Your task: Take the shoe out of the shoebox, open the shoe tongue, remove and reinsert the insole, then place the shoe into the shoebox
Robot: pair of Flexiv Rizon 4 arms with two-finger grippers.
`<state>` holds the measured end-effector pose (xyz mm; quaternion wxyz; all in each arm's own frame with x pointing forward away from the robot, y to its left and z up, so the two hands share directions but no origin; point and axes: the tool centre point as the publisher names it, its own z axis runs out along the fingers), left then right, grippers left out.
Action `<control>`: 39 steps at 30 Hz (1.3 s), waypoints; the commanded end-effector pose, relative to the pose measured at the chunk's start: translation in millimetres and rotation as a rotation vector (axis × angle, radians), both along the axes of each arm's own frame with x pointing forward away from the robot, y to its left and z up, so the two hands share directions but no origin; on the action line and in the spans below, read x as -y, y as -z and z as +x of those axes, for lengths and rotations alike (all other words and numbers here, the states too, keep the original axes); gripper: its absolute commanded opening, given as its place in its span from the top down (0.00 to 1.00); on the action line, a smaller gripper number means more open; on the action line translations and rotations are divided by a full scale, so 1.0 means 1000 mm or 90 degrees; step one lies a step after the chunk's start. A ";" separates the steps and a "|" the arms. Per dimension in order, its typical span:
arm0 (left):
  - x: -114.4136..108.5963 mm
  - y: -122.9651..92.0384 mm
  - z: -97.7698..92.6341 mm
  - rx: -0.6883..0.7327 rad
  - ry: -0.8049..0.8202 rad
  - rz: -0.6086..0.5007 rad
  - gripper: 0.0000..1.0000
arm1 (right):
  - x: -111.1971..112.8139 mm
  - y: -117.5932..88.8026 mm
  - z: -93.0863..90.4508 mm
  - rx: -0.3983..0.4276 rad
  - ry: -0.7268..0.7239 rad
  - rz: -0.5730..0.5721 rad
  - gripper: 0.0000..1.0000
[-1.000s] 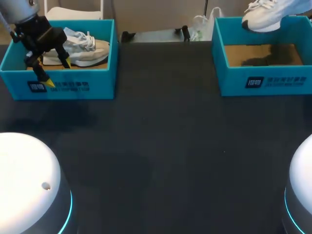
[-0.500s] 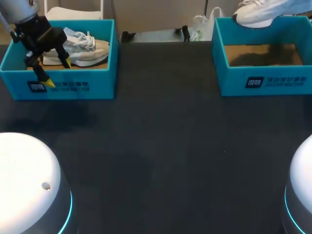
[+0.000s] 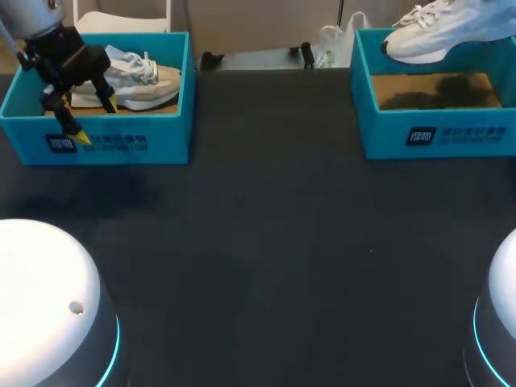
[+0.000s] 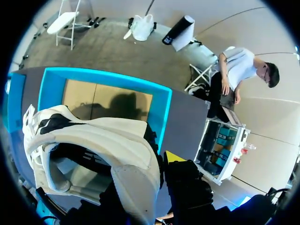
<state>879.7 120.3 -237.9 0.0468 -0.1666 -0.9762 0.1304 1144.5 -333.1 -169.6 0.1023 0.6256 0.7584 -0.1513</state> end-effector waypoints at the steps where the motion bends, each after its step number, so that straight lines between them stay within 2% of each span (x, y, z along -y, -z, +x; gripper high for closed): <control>1: 0.000 0.000 0.000 0.001 0.000 0.002 0.00 | -0.002 0.001 -0.009 0.064 -0.013 -0.003 1.00; 6: 0.000 0.000 0.000 0.001 0.000 0.002 0.00 | -0.003 0.015 -0.018 0.090 0.013 -0.017 1.00; 11: 0.000 0.000 0.000 0.001 0.000 0.002 0.00 | -0.002 0.027 -0.018 0.093 0.027 -0.030 1.00; 18: 0.000 0.000 0.000 0.001 0.000 0.002 0.00 | -0.005 0.034 -0.021 0.113 0.062 -0.058 1.00; 28: 0.000 0.000 0.000 0.001 0.000 0.002 0.00 | 0.002 0.040 -0.024 0.137 0.085 -0.056 1.00; 32: 0.000 0.000 0.000 0.001 0.000 0.002 0.00 | 0.006 0.050 -0.025 0.132 0.094 -0.035 1.00; 39: 0.000 0.000 0.000 0.001 0.000 0.002 0.00 | 0.010 0.053 -0.031 0.133 0.101 -0.023 1.00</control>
